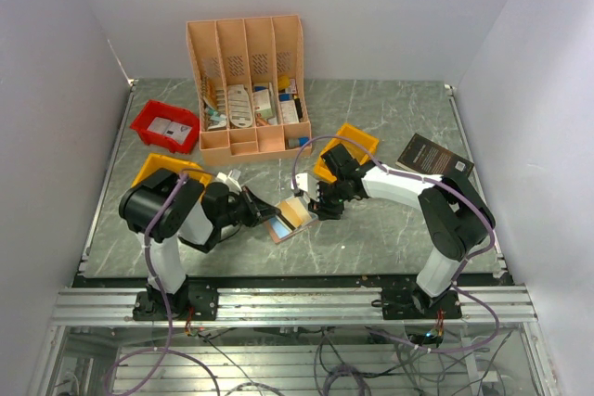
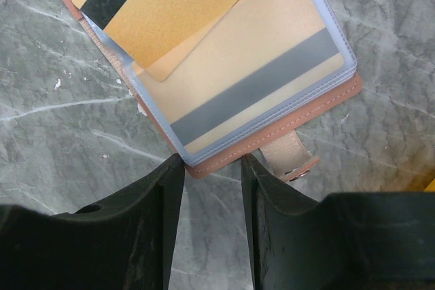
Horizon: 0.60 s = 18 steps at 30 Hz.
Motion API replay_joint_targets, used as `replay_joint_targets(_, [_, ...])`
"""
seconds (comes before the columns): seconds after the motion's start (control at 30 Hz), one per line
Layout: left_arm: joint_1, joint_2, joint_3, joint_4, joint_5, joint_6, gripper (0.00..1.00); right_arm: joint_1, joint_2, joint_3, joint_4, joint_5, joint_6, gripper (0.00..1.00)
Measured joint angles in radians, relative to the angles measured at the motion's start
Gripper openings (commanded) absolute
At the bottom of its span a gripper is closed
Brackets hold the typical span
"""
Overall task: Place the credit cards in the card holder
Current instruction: Adjust the card holder at the center of the board.
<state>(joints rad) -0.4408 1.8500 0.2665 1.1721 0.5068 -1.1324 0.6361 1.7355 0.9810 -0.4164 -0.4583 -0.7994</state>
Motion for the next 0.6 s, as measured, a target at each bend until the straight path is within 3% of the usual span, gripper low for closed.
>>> replay_joint_targets(0.6, [0.000, 0.014, 0.024, -0.007, 0.021, -0.020, 0.07, 0.000, 0.001, 0.001, 0.000, 0.001, 0.004, 0.39])
